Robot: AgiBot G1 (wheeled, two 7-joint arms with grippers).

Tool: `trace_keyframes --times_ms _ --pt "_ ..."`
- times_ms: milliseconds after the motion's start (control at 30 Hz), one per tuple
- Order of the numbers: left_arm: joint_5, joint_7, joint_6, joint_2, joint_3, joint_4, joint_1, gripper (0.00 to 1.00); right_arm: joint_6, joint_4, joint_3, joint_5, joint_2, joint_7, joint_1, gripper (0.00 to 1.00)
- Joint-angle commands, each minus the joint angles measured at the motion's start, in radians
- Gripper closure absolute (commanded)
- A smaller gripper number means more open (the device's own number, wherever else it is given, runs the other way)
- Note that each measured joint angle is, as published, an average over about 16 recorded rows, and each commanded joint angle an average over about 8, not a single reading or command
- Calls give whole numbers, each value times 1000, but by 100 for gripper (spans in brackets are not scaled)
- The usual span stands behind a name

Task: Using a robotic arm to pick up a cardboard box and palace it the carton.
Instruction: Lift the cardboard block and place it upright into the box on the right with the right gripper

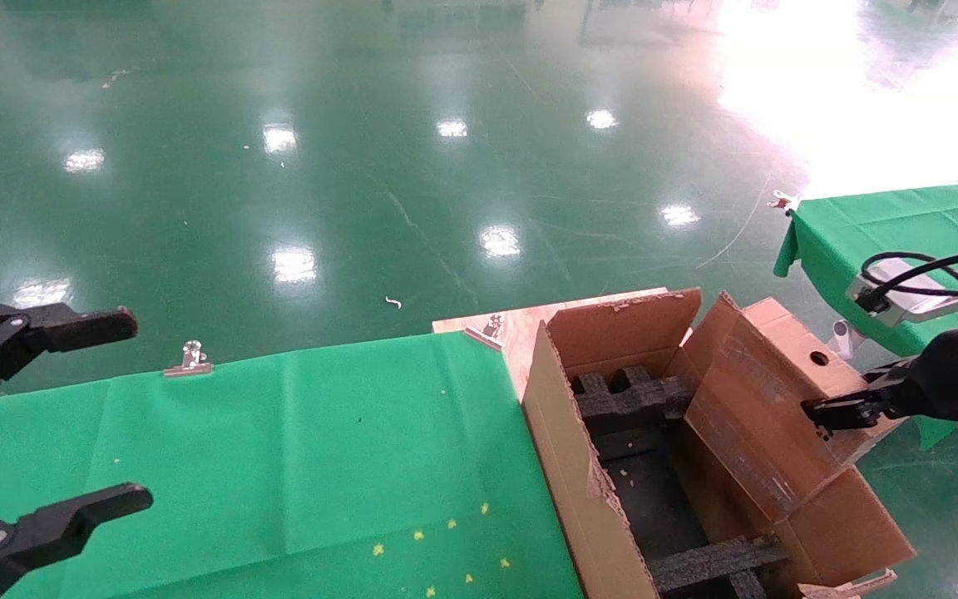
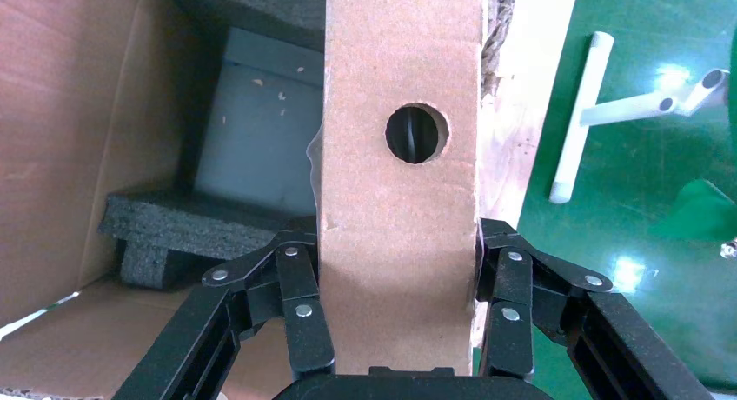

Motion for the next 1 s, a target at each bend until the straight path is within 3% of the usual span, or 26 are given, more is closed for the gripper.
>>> trace_keyframes --times_ms 33,367,1000 --pt "0 0 0 0 0 0 0 0 6 5 -3 -5 2 29 -5 100" --pt "0 0 0 0 0 0 0 0 11 -24 -8 -7 -10 46 -13 100" --pt "0 0 0 0 0 0 0 0 131 1 -73 -143 -89 427 -119 100"
